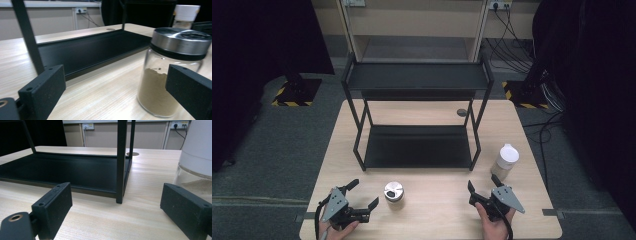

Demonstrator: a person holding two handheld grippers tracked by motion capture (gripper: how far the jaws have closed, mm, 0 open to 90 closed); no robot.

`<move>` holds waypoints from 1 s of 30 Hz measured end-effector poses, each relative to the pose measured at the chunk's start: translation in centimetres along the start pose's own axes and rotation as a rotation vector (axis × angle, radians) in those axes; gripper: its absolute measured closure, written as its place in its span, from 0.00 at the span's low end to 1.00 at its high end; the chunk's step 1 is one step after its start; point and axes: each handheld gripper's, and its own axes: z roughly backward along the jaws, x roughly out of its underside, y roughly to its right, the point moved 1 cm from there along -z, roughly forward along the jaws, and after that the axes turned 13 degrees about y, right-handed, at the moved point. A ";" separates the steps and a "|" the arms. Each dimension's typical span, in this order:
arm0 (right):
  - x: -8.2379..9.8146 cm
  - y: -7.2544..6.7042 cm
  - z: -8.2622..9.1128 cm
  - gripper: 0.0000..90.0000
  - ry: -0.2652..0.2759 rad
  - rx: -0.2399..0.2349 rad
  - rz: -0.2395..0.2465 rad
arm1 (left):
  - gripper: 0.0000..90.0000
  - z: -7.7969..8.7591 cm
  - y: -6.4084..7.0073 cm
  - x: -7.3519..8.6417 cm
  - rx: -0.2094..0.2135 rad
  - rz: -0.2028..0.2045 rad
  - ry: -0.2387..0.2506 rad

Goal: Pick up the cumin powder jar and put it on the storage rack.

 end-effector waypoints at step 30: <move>-0.1 -0.2 -0.1 0.12 -0.007 -0.011 0.031 | 0.03 -1.1 -0.4 -1.0 0.182 -0.105 -0.065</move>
